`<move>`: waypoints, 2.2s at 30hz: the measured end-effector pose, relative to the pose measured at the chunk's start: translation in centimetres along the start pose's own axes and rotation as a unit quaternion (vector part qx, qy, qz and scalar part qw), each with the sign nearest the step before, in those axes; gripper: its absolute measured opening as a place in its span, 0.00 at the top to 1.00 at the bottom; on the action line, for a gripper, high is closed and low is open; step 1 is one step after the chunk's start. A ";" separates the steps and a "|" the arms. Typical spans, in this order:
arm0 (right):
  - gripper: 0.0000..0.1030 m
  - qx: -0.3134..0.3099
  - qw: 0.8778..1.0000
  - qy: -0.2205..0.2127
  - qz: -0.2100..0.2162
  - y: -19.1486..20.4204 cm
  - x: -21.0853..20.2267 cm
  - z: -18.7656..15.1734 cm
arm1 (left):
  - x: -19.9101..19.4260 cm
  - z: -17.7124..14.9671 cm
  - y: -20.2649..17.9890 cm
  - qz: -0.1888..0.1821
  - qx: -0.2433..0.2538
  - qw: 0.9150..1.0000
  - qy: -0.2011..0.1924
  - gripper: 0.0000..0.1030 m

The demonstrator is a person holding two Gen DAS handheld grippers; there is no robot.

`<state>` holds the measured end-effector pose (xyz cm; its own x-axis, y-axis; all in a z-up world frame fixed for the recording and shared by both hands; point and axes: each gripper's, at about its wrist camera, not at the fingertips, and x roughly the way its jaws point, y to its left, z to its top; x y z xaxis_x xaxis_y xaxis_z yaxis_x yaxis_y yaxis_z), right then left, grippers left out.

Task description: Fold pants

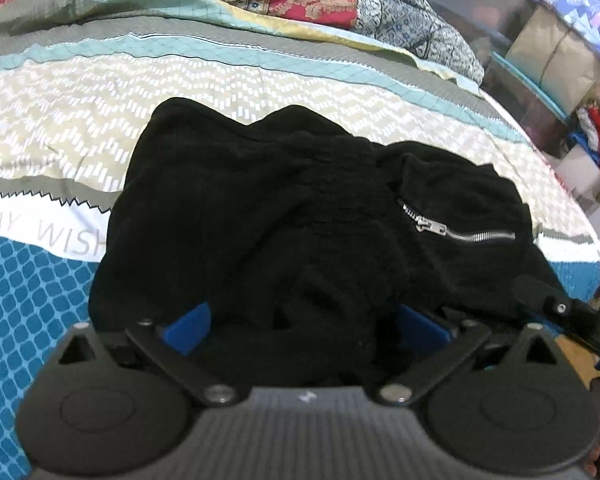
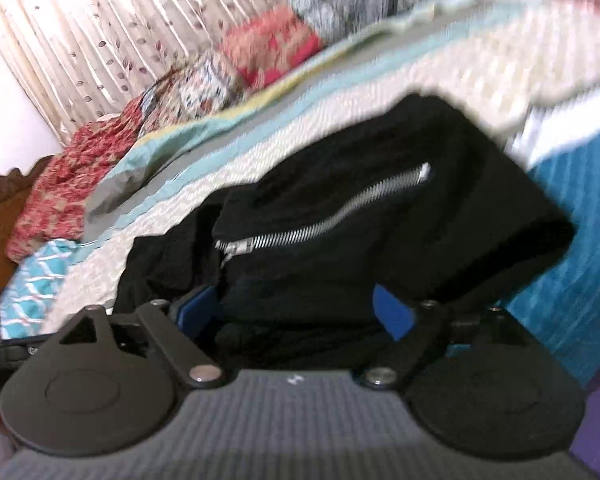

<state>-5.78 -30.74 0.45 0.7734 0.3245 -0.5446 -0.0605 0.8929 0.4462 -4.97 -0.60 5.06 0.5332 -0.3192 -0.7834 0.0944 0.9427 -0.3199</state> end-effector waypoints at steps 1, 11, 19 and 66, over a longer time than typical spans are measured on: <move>0.15 -0.028 0.999 -0.015 -0.017 0.4 -0.5 -0.1 | -0.1 0.0 0.2 -0.002 -0.006 1.000 -0.003 0.00; 0.10 -0.009 0.996 0.019 -0.090 -1.0 1.5 -2.1 | 0.7 -0.2 -0.7 0.018 0.015 1.000 0.005 0.00; 0.00 -0.041 0.995 0.023 -0.088 -0.6 2.4 -2.3 | 1.0 -0.4 -1.3 0.030 0.036 0.999 0.008 0.00; 0.03 -0.056 0.993 -0.033 -0.101 0.3 -0.9 -3.0 | -2.9 -1.6 -1.1 0.047 0.092 0.993 -0.052 0.00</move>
<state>-8.42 -29.86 -1.08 0.8166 0.1165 -0.5653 0.0337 0.9681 0.2482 -7.99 -0.89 6.86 0.6306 -0.2266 -0.7423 0.1870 0.9726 -0.1380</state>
